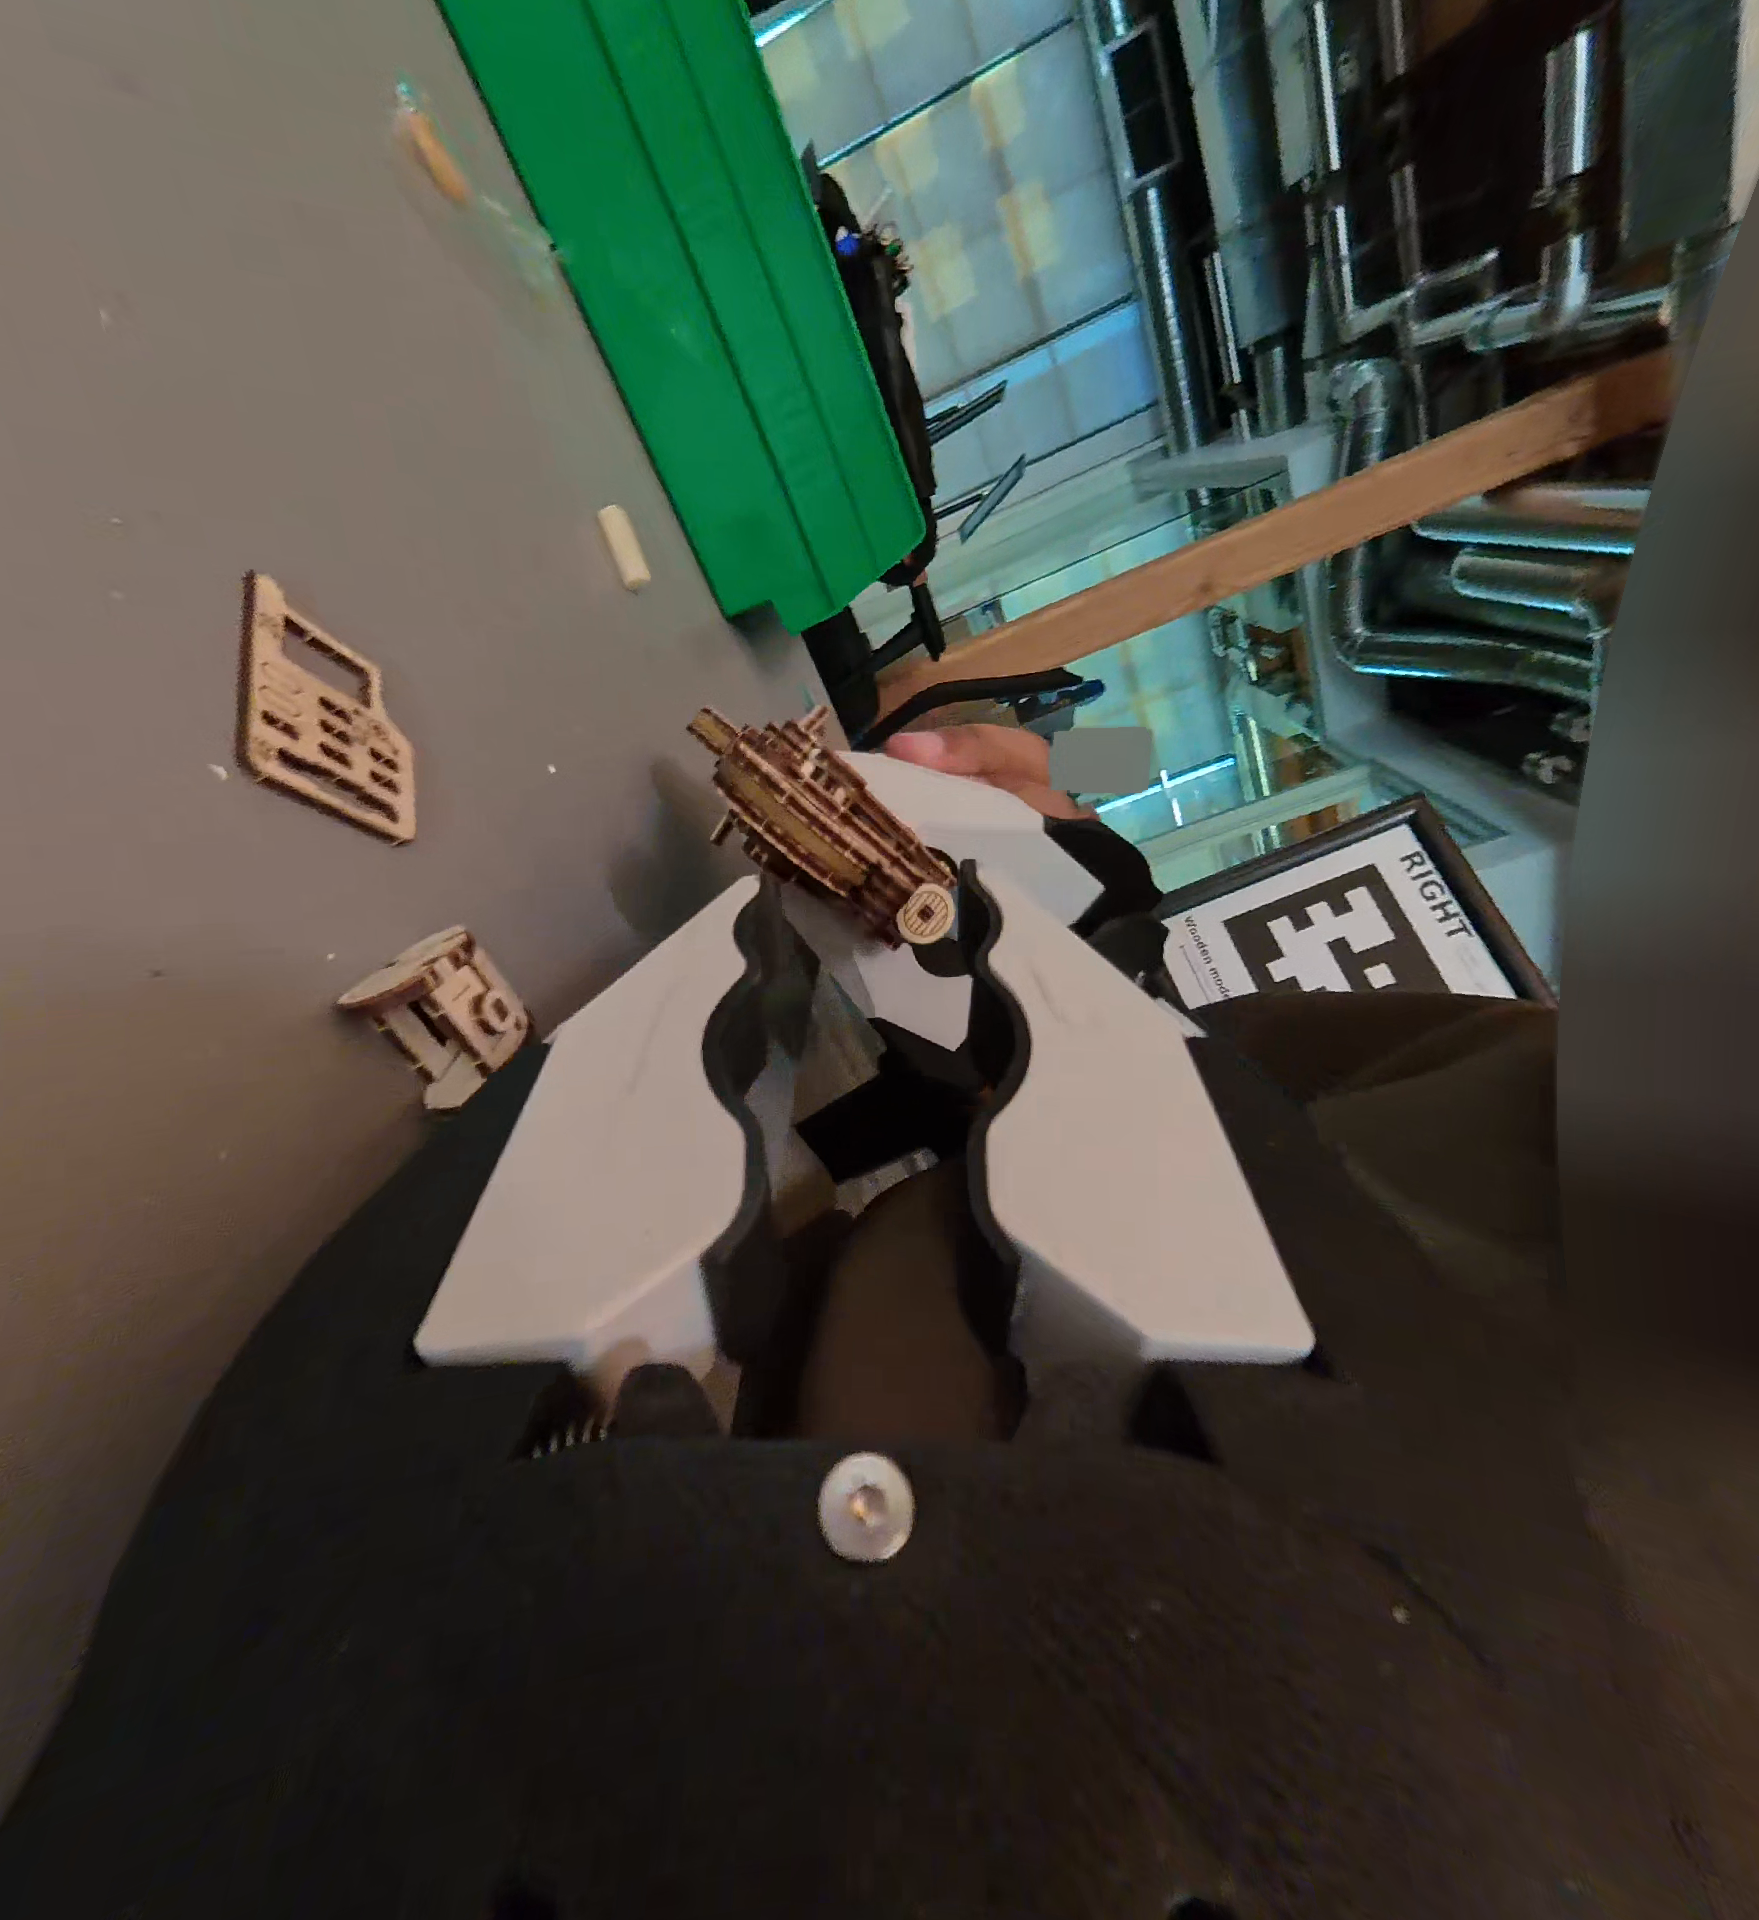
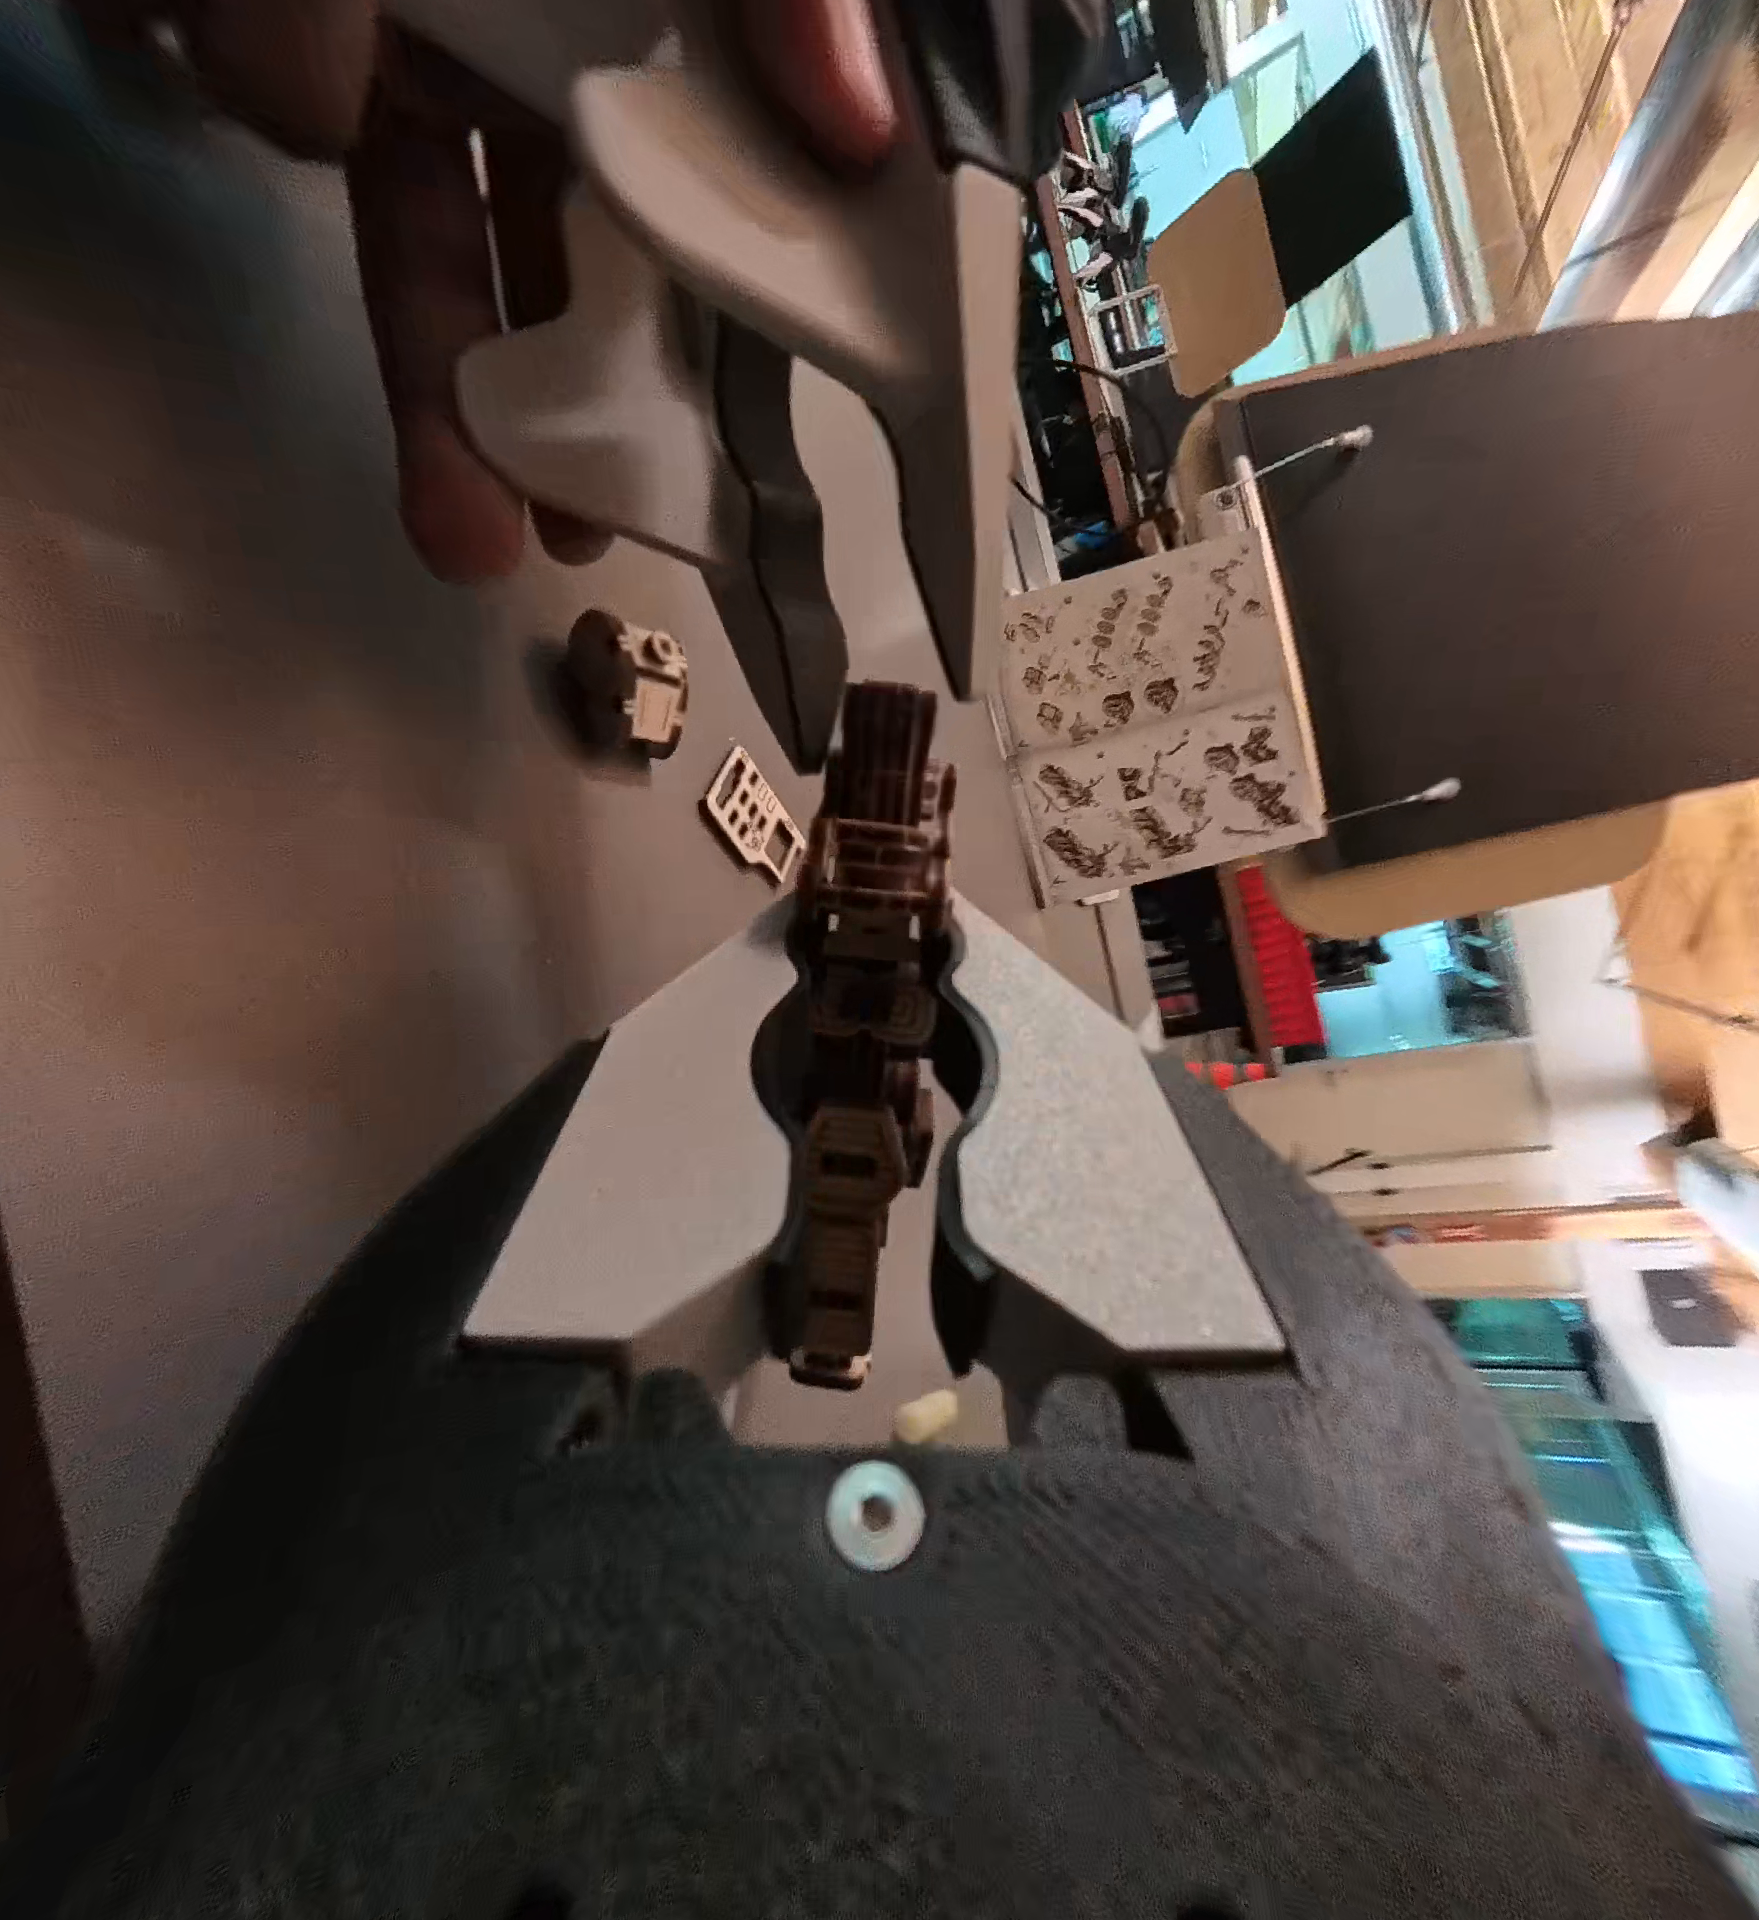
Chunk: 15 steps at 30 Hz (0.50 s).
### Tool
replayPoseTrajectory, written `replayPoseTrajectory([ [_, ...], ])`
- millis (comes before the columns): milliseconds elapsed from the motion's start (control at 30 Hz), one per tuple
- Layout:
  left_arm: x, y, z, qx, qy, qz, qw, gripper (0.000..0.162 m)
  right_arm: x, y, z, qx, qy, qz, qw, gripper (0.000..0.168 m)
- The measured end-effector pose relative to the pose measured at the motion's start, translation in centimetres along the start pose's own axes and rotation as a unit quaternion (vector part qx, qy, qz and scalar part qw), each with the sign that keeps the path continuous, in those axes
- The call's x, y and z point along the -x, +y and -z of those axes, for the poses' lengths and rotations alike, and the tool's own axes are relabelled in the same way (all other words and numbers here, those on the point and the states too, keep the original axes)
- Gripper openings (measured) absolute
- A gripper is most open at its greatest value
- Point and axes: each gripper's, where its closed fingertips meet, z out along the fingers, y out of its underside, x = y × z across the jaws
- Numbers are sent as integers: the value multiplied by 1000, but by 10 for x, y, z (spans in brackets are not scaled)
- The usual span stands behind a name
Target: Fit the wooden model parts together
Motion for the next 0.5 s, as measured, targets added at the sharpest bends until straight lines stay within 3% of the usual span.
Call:
replayPoseTrajectory([
  [200,10,1,3,-2,-15,23,1000,23,8,-1,-3,13,28,115,993,17],
  [500,8,4,4,2,-16,3,1000,19,9,-2,-1,14,36,136,990,17],
])
